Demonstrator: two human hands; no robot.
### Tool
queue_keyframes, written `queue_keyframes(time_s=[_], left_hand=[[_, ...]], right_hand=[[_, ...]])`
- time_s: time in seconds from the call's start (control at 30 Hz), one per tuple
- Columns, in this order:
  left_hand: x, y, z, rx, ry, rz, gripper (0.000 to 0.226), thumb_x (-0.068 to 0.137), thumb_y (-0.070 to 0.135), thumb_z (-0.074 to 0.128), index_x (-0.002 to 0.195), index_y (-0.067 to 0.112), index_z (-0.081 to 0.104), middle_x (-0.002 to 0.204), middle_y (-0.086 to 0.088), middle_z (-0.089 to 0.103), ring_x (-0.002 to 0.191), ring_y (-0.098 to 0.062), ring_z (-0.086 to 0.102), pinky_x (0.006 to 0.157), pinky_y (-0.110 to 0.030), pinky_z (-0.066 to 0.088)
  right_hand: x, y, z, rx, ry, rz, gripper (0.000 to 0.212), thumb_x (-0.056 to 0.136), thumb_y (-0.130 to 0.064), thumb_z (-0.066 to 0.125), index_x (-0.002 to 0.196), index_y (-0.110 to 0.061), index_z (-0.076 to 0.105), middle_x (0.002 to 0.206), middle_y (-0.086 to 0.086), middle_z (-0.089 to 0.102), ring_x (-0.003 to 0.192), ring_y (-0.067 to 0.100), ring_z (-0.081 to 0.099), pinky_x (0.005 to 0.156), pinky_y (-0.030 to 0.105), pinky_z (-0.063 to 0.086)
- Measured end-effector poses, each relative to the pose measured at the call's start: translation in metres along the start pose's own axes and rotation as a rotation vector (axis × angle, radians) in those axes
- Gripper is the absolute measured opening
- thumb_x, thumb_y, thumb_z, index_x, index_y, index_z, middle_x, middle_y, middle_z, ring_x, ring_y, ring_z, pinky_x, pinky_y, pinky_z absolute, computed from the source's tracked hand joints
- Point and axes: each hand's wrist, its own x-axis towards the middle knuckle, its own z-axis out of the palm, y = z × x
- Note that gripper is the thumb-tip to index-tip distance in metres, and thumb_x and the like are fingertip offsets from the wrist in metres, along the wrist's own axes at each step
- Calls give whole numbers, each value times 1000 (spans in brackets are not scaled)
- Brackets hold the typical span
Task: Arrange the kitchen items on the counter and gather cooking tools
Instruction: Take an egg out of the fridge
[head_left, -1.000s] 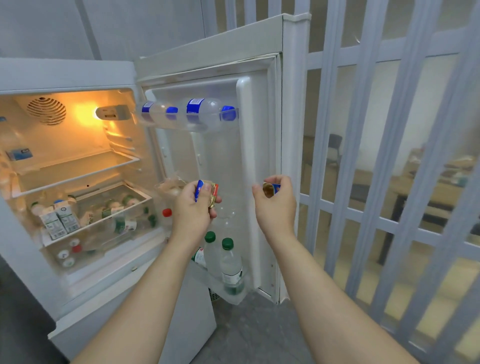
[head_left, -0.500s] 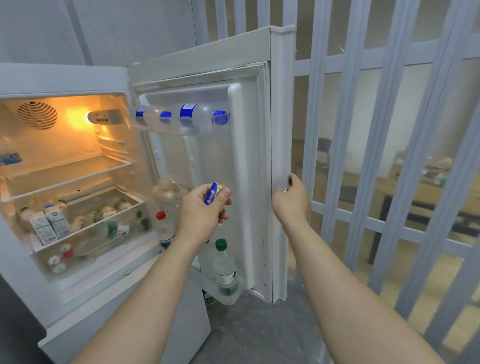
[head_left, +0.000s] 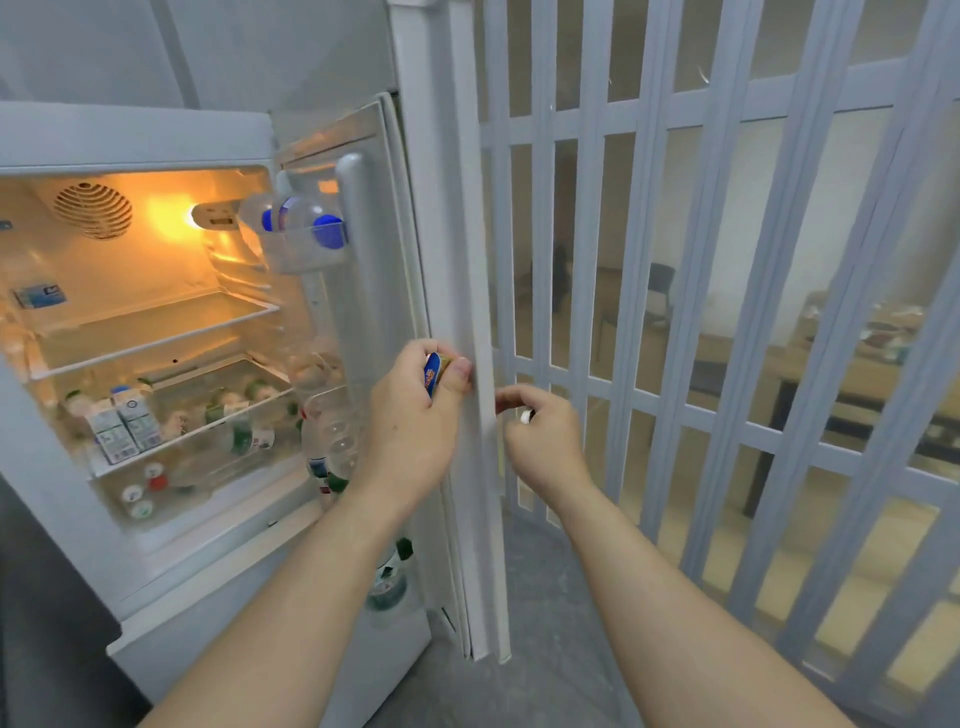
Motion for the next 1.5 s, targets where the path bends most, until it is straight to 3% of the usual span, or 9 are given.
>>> queue_keyframes(time_s=[0.1, 0.3, 0.43, 0.6, 0.87, 1.03, 1.1, 1.27, 1.5], left_hand=[[-13, 1, -27, 181, 168, 81, 8, 99, 31, 55, 92, 31, 55, 85, 7, 66, 82, -15, 64, 76, -43, 53], [-32, -1, -88, 362, 437, 142, 2, 100, 27, 54, 100, 25, 55, 95, 7, 58, 87, -14, 54, 74, -29, 42], [-33, -9, -129, 441, 606, 59, 4, 101, 30, 51, 101, 26, 52, 94, 9, 58, 81, -10, 52, 64, -10, 37], [-20, -37, -179, 467, 797, -79, 6, 101, 28, 52, 101, 23, 54, 85, 12, 57, 71, -4, 51, 60, -5, 34], [3, -103, -263, 431, 912, -188, 10, 101, 34, 50, 100, 24, 51, 82, 8, 56, 71, -7, 52, 70, -25, 43], [29, -149, -309, 402, 981, -230, 14, 99, 38, 51, 100, 24, 52, 82, 3, 59, 73, -16, 54, 73, -39, 48], [41, -165, -329, 395, 1003, -238, 15, 98, 38, 51, 101, 23, 53, 87, 2, 59, 75, -15, 54, 75, -39, 48], [68, -204, -365, 406, 972, -223, 14, 100, 35, 50, 104, 22, 53, 89, 0, 60, 72, -12, 54, 71, -30, 44], [97, -246, -403, 375, 956, -249, 14, 100, 35, 51, 104, 22, 54, 93, -2, 63, 78, -13, 56, 70, -25, 45]], right_hand=[[-3, -8, 35, 49, -202, -41, 59, 79, 11, 47, 110, -31, 74, 103, -23, 72, 94, -8, 63, 92, 19, 50], [-1, -24, 100, 93, -371, -66, 64, 80, 8, 46, 123, -33, 70, 104, -13, 75, 53, 22, 45, 65, 48, 58], [3, -35, 145, 20, -536, -123, 64, 83, 2, 43, 121, -43, 67, 90, 17, 72, 62, 41, 57, 66, 44, 58], [10, -53, 199, -68, -740, -191, 71, 79, -1, 39, 130, -45, 60, 49, -1, 54, 72, 33, 67, 70, 43, 59], [24, -81, 273, -160, -941, -307, 81, 79, -5, 39, 153, -39, 31, 71, -21, 49, 84, 19, 63, 77, 32, 54], [29, -93, 323, -338, -1006, -429, 82, 88, -7, 39, 158, -35, 9, 104, 3, 65, 81, 20, 48, 60, 30, 35], [31, -94, 344, -373, -982, -439, 82, 88, -7, 40, 158, -34, 7, 127, 5, 62, 82, 20, 48, 61, 30, 34], [31, -98, 392, -443, -892, -416, 85, 85, -6, 42, 157, -33, 6, 80, -7, 53, 71, 23, 52, 50, 29, 30], [37, -99, 451, -508, -838, -434, 88, 86, -3, 43, 158, -30, 0, 134, 0, 57, 77, 25, 51, 60, 31, 35]])
